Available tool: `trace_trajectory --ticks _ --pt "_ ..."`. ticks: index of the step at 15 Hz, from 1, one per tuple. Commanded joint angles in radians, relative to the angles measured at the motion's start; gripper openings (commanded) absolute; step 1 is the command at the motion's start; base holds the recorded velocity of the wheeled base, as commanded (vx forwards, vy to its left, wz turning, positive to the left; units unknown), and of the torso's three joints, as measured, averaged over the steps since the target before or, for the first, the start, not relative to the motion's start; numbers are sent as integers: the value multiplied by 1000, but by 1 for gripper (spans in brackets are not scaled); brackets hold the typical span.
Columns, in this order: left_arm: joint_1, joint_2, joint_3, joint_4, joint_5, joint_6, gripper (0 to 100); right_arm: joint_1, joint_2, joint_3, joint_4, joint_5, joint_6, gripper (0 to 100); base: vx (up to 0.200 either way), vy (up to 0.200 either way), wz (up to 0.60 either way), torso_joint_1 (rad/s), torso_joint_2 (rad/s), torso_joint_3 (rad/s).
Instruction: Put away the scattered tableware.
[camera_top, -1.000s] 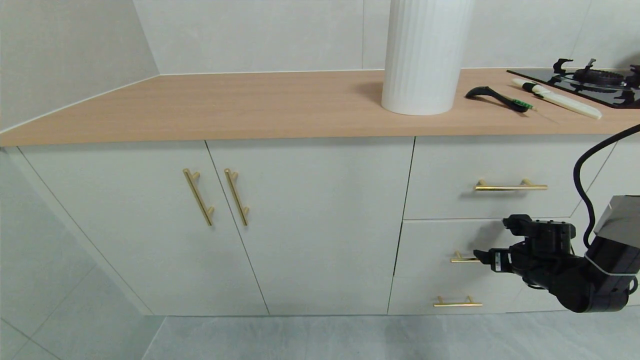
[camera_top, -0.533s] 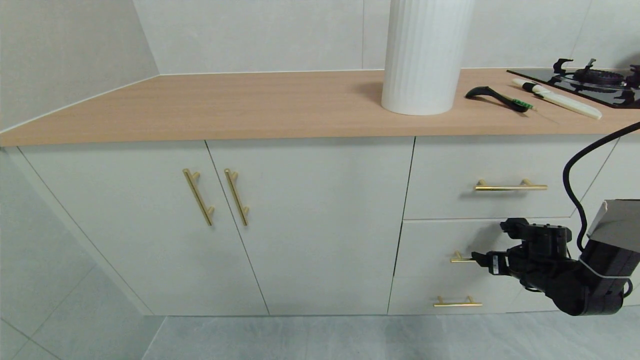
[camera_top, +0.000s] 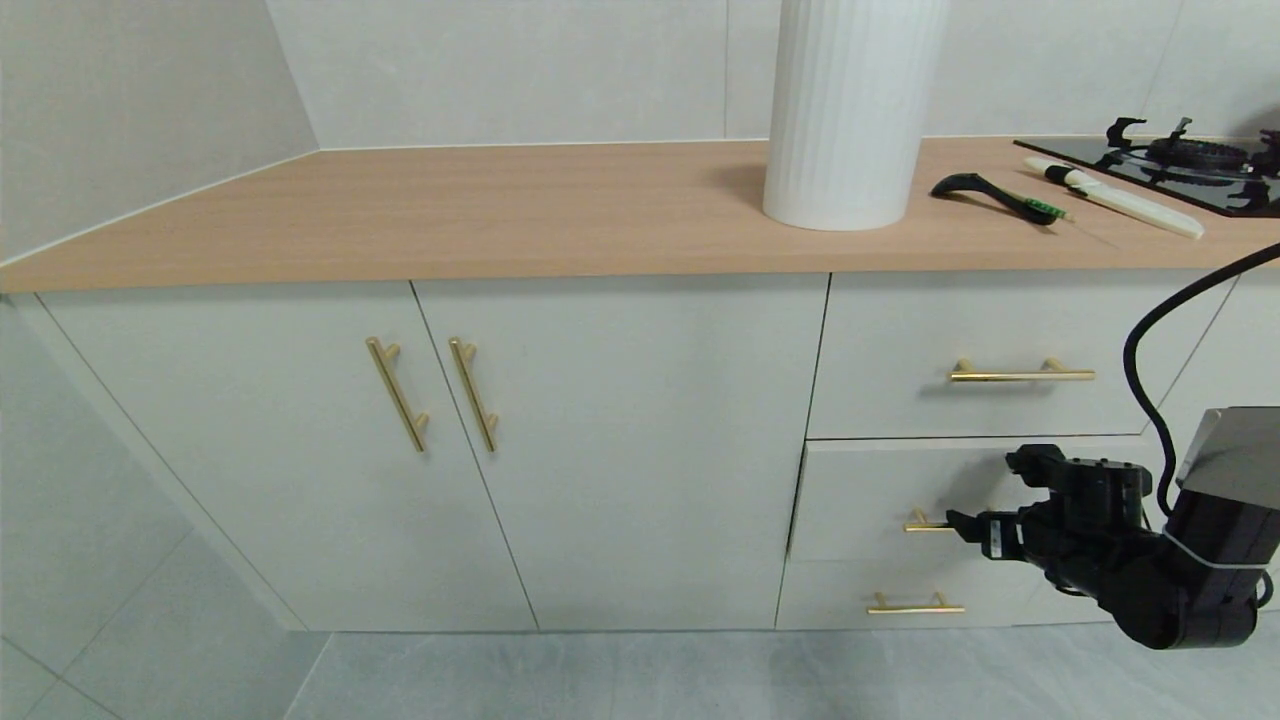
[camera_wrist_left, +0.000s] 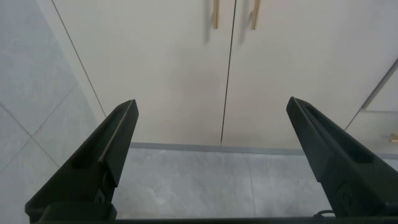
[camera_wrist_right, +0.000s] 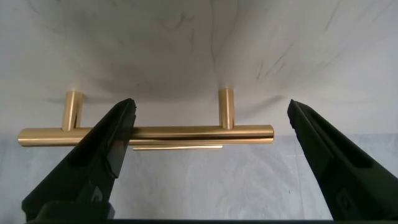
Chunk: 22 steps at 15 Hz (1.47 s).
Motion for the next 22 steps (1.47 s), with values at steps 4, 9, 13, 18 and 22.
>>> trace_trajectory --ticks 4,9,13,18,22 --pt "0 1 0 0 1 -1 100 1 -135 221 -111 7 2 100 0 0 0 0 0 0" --pt "0 1 0 0 1 -1 100 104 -854 267 264 63 2 100 0 0 0 0 0 0" --pt "0 1 0 -1 1 -1 100 144 -1071 80 733 97 7 100 0 0 0 0 0 0" --pt "0 1 0 -1 1 -1 100 115 -749 -108 802 94 4 100 0 0 0 0 0 0" --pt "0 1 0 -1 1 -1 100 109 -600 -164 796 93 2 100 0 0 0 0 0 0"
